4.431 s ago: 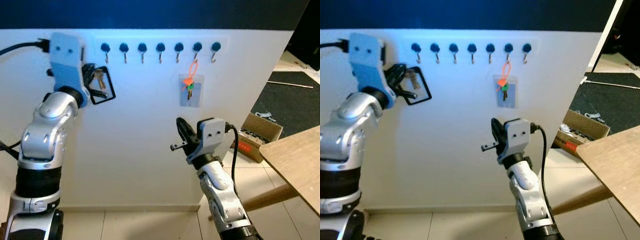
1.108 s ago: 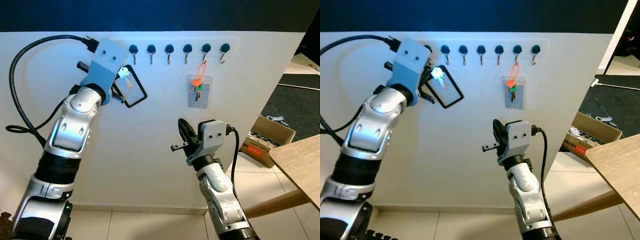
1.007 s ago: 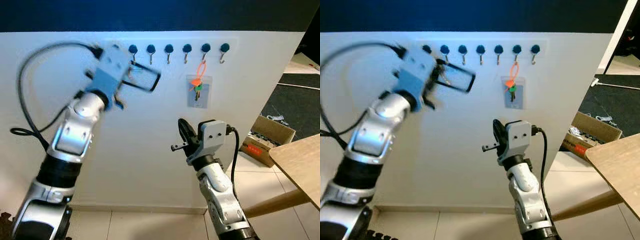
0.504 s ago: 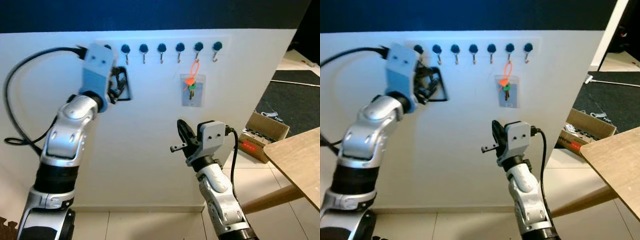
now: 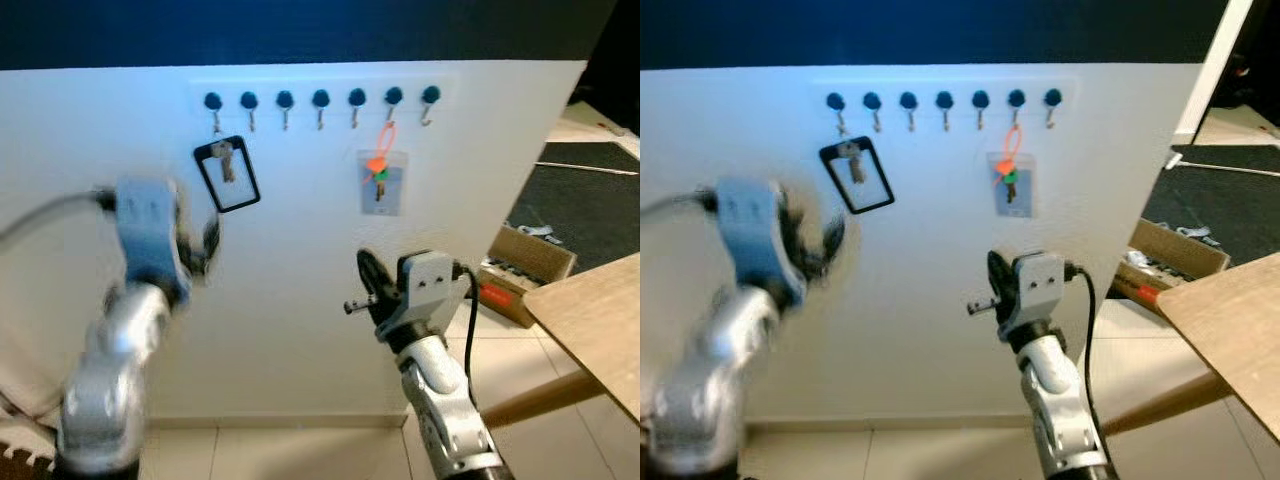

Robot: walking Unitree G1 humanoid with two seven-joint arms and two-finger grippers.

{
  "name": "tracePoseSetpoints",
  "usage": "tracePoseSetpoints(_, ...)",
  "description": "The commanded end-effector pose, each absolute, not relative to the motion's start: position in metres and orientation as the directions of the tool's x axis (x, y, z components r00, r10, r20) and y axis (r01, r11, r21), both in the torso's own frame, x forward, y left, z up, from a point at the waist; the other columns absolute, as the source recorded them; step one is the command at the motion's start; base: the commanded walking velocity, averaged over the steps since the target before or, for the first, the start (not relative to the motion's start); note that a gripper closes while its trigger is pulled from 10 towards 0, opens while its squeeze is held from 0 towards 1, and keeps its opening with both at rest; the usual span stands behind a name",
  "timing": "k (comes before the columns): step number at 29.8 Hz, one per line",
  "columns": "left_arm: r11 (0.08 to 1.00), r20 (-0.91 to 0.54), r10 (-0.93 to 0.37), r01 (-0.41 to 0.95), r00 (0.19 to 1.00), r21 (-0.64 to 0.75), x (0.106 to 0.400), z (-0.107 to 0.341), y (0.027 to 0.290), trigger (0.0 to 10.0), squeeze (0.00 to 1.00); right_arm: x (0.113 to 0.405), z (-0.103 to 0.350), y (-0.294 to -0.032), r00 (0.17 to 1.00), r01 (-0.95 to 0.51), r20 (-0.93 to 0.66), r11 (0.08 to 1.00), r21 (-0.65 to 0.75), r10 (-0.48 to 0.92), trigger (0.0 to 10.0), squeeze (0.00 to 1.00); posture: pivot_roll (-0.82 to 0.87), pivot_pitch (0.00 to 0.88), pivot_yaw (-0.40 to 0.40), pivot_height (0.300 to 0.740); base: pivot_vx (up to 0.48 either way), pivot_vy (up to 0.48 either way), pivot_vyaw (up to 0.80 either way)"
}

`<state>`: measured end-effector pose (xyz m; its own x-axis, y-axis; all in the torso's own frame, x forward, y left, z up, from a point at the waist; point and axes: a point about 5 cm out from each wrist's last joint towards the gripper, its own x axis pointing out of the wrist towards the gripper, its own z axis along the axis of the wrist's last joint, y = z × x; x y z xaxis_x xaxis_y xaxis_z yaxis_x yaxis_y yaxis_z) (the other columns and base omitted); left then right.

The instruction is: Hang keys on a hook

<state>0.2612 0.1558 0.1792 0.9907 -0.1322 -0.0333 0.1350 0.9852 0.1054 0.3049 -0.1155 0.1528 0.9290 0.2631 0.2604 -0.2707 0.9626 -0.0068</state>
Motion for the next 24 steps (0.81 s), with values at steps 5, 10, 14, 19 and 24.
tracePoseSetpoints(5,0.981,0.002,-0.095,0.093,0.995,0.172,0.256,0.173,0.156,10.0,0.00,0.302,0.145,-0.127,0.945,-0.243,0.226,0.970,-0.006,0.238,10.0,0.00,0.17,0.150,0.010,0.740,0.000,0.000,0.00)
tracePoseSetpoints(10,0.989,-0.002,-0.049,0.049,0.999,0.140,0.252,0.167,0.161,10.0,0.00,0.302,0.143,-0.132,0.949,-0.224,0.222,0.974,-0.016,0.222,10.0,0.00,0.16,0.146,-0.007,0.740,0.000,0.000,0.00)
tracePoseSetpoints(14,0.991,0.015,-0.047,0.044,0.999,0.129,0.250,0.167,0.159,10.0,0.00,0.301,0.145,-0.131,0.945,-0.229,0.234,0.973,-0.020,0.227,10.0,0.00,0.17,0.146,-0.014,0.740,0.000,0.000,0.00)
tracePoseSetpoints(19,0.994,0.045,-0.031,0.026,0.998,0.107,0.251,0.170,0.157,10.0,0.00,0.302,0.147,-0.130,0.942,-0.233,0.240,0.972,-0.033,0.234,10.0,0.00,0.17,0.153,-0.025,0.740,0.000,0.000,0.00)
tracePoseSetpoints(24,0.991,0.047,-0.015,0.008,0.999,0.136,0.253,0.169,0.158,10.0,0.00,0.302,0.146,-0.129,0.940,-0.248,0.232,0.968,-0.047,0.251,10.0,0.00,0.17,0.161,-0.035,0.740,0.000,0.000,0.00)
